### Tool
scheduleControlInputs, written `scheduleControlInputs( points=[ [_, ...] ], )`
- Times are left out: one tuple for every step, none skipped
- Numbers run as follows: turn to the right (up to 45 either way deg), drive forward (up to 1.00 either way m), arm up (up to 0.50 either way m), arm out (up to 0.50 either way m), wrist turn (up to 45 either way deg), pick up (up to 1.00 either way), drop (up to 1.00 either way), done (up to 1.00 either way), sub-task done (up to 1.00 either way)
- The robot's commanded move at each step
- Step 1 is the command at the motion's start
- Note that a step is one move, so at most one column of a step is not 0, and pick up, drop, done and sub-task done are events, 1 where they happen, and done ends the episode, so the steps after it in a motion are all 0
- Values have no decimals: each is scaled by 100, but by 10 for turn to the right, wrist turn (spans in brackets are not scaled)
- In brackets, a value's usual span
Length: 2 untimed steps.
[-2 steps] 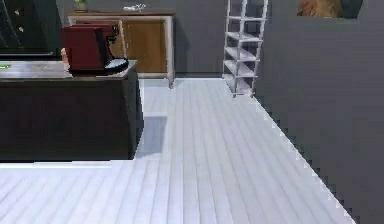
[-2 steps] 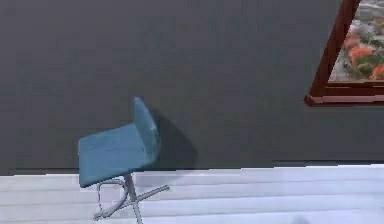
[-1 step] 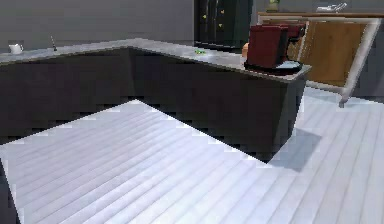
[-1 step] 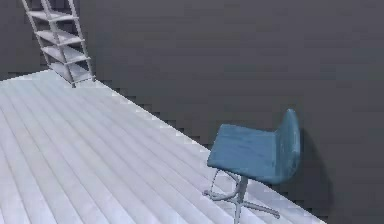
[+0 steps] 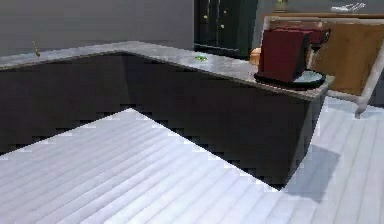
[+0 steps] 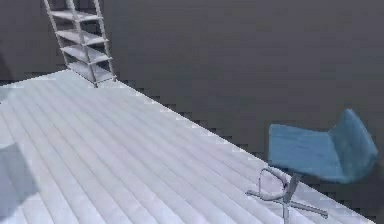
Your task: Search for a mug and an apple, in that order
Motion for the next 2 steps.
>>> scheduleControlInputs(
  points=[
    [-450, 0, 0, 0, 0, 0, 0, 0, 0],
    [0, 100, 0, 0, 0, 0, 0, 0, 0]
  ],
)
